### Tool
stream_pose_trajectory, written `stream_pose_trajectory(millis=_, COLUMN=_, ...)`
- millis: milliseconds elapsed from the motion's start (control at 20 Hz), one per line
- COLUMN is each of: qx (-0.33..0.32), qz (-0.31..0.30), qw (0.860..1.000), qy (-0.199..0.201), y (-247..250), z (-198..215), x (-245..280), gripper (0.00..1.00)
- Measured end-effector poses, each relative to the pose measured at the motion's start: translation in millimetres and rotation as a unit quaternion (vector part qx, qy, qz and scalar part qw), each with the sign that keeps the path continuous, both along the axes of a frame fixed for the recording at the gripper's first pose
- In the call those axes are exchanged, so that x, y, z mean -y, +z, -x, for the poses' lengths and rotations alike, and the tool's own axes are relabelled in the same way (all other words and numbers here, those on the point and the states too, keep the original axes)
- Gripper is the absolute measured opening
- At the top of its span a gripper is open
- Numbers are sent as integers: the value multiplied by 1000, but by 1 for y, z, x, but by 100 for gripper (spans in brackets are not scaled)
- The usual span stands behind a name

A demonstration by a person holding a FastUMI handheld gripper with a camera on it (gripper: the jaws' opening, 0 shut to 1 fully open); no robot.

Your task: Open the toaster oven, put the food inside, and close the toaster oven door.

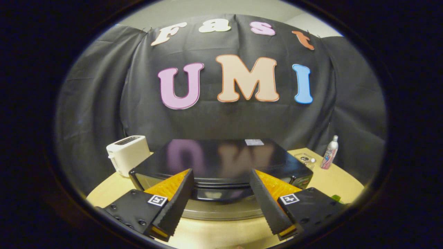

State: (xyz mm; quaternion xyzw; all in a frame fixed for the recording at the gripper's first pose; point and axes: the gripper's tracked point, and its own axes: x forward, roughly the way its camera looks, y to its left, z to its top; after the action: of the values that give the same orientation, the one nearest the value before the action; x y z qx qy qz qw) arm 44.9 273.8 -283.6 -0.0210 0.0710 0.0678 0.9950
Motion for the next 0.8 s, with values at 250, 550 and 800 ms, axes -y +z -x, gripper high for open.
stream_pose_trajectory(millis=250, qx=-5, qz=-11, qw=1000, qy=3, y=-4, z=7, x=1, gripper=100)
stream_pose_trajectory(millis=550, qx=-21, qz=0, qw=999, qy=35, y=-13, z=51, x=9, gripper=100)
stream_pose_trajectory(millis=800, qx=-61, qz=37, qw=996, qy=58, y=-39, z=93, x=20, gripper=100)
